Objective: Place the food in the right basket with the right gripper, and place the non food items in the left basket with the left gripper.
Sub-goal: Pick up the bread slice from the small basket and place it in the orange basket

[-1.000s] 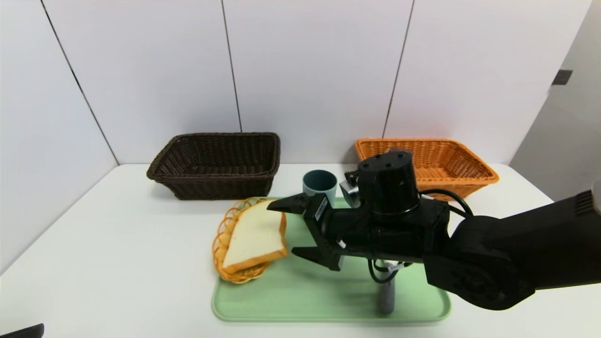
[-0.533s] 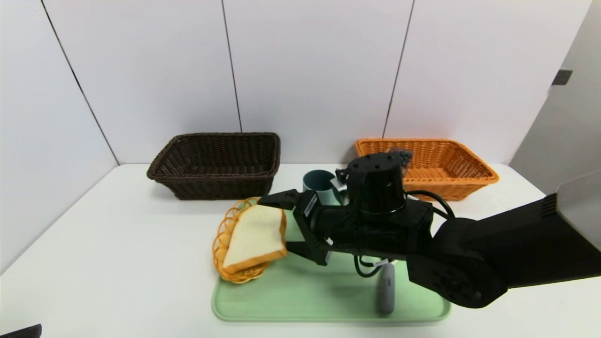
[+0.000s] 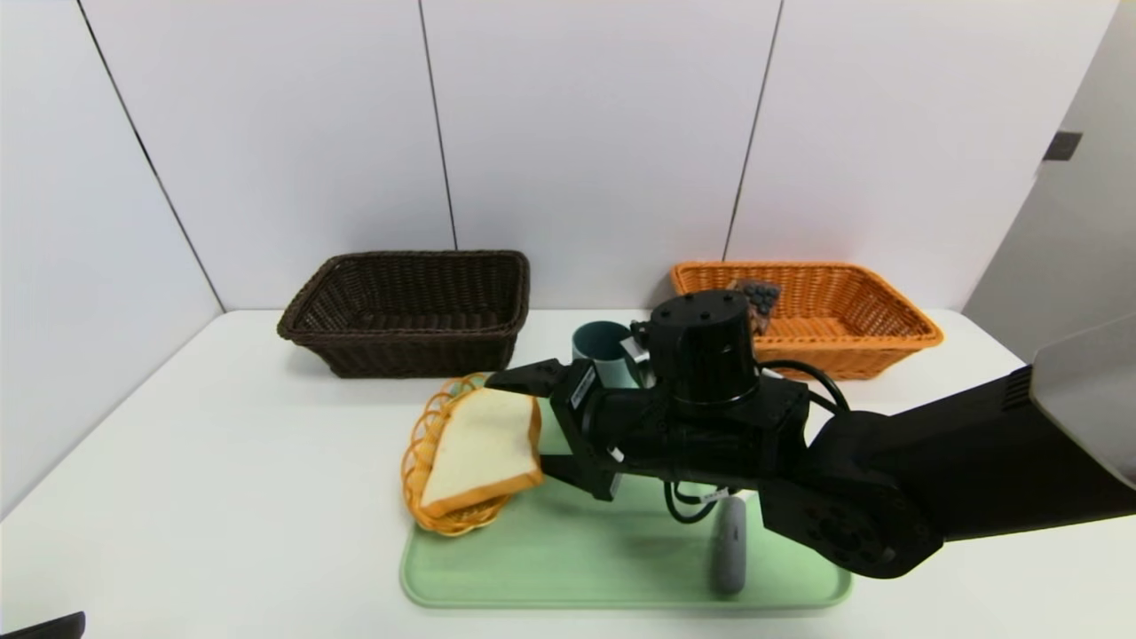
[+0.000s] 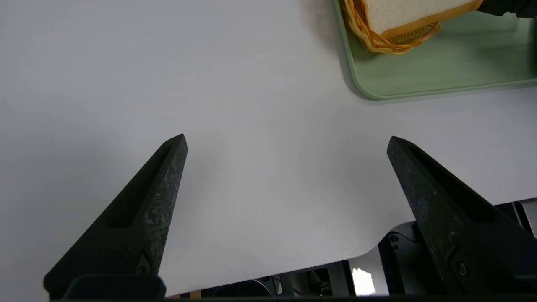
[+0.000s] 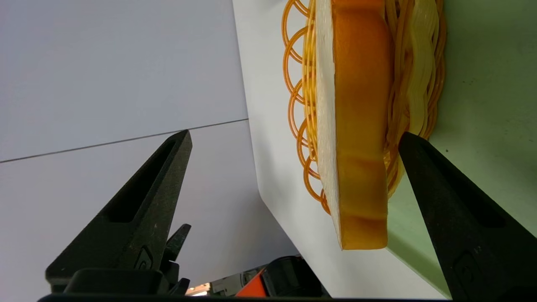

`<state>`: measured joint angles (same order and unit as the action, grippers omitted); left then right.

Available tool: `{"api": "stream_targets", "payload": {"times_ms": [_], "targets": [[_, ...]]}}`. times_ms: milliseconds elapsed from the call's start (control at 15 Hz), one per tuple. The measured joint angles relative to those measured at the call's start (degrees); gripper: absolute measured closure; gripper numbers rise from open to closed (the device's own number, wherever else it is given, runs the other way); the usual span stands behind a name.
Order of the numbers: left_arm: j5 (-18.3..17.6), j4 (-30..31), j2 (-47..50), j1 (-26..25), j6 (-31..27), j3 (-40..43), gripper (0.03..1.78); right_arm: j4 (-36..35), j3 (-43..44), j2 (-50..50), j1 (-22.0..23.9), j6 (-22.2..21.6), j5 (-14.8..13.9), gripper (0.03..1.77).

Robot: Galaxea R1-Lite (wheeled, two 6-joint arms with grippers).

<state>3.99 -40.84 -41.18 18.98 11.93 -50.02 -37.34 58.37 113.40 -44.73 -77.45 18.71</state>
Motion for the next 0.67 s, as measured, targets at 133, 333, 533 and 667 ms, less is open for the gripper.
{"api": "stream_targets", "payload": {"times_ms": [133,333,533,667], "targets": [[0.02,0.0,-0.09,0.0,0.0,0.0,0.12,0.0,0.0,0.16,0.02,0.07,0.05,0.53],[0.02,0.0,-0.11,0.0,0.02,0.0,0.12,-0.04,0.0,0.24,0.0,0.09,0.16,0.91],[0.02,0.02,-0.09,0.01,0.0,0.0,0.12,0.02,0.0,0.33,0.02,-0.04,0.16,1.74],[0.02,-0.04,0.06,0.01,0.02,0.0,0.12,0.02,0.0,0.3,0.11,-0.06,0.16,1.74]]}}
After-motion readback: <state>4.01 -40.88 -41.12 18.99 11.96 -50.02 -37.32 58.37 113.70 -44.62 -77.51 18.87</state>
